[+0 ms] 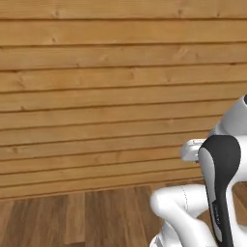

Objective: Take the strawberry from the fridge and place it on top of the pancake, located on the dining counter.

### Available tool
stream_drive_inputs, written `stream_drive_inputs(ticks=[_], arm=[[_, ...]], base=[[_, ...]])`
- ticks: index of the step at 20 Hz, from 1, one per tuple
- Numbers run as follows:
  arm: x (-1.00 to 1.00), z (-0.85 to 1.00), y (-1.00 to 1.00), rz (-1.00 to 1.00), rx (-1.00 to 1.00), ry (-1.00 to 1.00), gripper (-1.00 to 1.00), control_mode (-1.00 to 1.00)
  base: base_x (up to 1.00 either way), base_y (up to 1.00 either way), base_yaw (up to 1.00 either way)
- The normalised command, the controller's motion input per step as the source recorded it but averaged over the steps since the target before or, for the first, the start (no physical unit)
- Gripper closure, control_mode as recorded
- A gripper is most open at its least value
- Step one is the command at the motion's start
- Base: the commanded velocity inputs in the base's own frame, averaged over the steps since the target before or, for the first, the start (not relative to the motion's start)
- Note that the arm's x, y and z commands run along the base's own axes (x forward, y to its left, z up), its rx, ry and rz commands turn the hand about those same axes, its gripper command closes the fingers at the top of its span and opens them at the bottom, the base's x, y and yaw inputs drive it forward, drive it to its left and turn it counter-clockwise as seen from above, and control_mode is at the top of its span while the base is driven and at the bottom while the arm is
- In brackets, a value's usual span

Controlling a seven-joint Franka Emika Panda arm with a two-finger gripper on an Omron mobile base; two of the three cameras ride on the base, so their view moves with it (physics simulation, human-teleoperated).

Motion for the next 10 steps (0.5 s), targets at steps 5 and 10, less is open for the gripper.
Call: stream_drive_inputs(ticks=[5, 10], arm=[[0.0, 0.0, 0.0, 0.0, 0.0, 0.0, 1.0, 1.0], [0.0, 0.0, 0.0, 0.0, 0.0, 0.0, 1.0, 1.0]], base=[[1.0, 0.14, 0.56], [1.0, 0.04, 0.64]])
